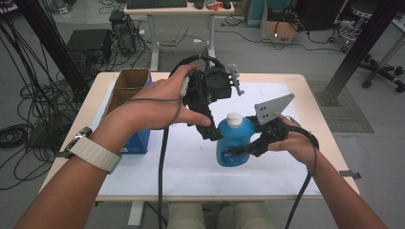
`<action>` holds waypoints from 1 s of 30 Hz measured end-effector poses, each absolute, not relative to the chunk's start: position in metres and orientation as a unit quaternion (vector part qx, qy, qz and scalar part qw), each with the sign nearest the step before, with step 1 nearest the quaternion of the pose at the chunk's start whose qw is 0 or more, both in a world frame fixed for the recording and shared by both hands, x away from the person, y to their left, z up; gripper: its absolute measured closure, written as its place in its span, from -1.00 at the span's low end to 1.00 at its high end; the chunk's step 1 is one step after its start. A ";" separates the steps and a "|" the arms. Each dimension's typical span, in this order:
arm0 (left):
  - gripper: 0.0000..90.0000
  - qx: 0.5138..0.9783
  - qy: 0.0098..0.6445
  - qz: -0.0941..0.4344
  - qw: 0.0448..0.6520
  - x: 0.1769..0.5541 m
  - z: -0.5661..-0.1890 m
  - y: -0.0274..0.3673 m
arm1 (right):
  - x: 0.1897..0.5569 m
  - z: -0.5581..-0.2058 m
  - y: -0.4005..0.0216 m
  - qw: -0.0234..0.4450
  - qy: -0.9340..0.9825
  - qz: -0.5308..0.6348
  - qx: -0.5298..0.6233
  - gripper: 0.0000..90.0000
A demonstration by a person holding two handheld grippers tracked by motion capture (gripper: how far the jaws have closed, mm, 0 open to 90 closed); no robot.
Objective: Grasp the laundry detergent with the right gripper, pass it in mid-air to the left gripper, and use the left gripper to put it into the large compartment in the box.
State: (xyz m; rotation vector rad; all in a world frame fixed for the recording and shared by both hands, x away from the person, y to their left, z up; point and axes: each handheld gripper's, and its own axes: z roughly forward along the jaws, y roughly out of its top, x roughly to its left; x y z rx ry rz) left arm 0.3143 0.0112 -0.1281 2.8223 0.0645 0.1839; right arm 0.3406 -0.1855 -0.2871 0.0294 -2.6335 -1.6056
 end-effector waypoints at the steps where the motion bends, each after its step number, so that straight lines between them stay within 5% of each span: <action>1: -0.90 0.986 0.022 0.063 0.156 0.315 -0.129 0.010 | 0.340 -0.288 -0.185 0.029 -0.854 -0.520 0.009 -0.06; 30: -0.88 0.988 0.017 0.055 0.146 0.325 -0.142 -0.008 | 0.342 -0.296 -0.177 0.038 -0.856 -0.515 0.002 -0.06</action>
